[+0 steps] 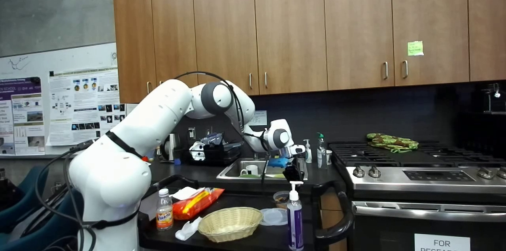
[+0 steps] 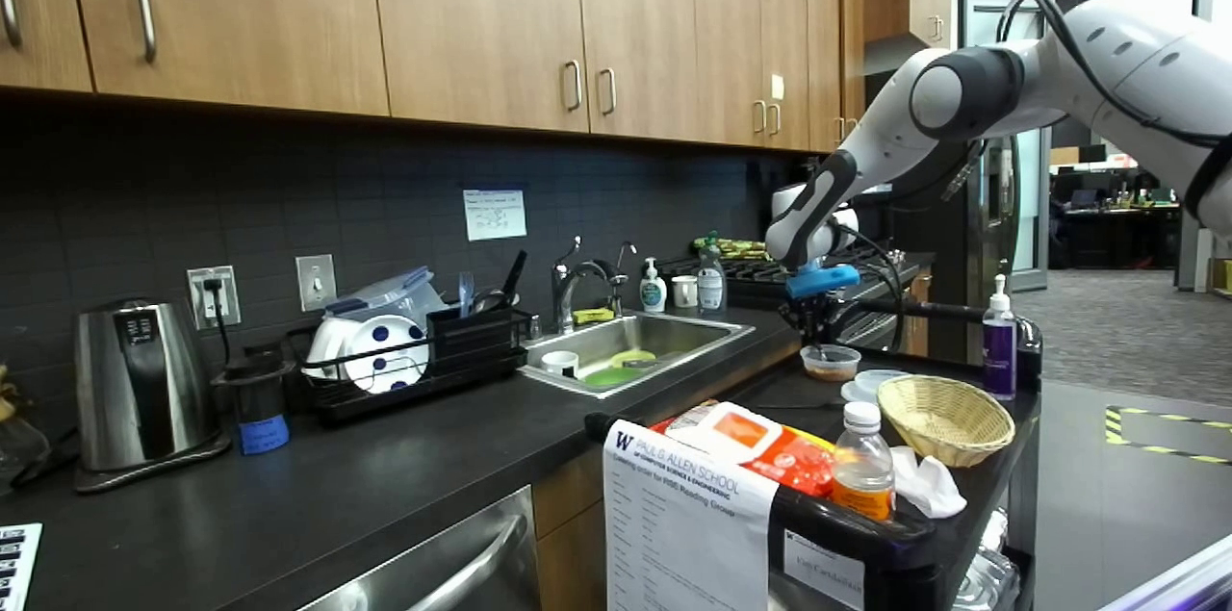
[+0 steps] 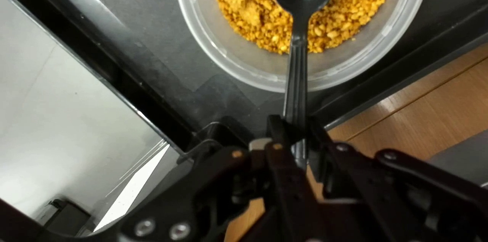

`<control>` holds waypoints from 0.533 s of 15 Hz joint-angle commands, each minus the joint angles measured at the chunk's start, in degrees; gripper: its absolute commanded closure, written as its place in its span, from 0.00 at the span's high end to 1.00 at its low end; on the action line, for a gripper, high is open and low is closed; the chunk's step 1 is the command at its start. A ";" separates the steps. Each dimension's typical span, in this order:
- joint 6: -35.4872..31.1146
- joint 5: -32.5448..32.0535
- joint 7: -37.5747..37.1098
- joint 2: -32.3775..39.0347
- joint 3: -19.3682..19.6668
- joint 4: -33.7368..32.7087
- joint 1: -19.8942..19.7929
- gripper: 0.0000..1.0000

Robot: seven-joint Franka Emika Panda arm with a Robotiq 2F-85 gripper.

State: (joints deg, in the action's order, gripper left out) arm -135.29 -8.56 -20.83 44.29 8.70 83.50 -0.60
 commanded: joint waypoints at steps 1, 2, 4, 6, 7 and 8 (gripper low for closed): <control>0.47 1.96 1.62 0.55 -0.21 -1.32 -0.62 0.04; 0.10 1.91 1.64 0.33 -0.20 -1.05 -0.66 0.04; -0.51 1.67 1.52 0.13 -0.05 -0.84 -0.61 0.04; -1.73 1.57 1.62 -0.03 -0.05 -0.51 -0.60 0.04; -2.15 1.64 1.68 -0.11 -0.12 -0.41 -0.61 0.04; -2.78 1.64 1.71 -0.24 -0.14 -0.19 -0.56 0.04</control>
State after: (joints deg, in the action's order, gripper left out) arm -136.84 -8.55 -20.81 44.32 8.70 83.28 -0.97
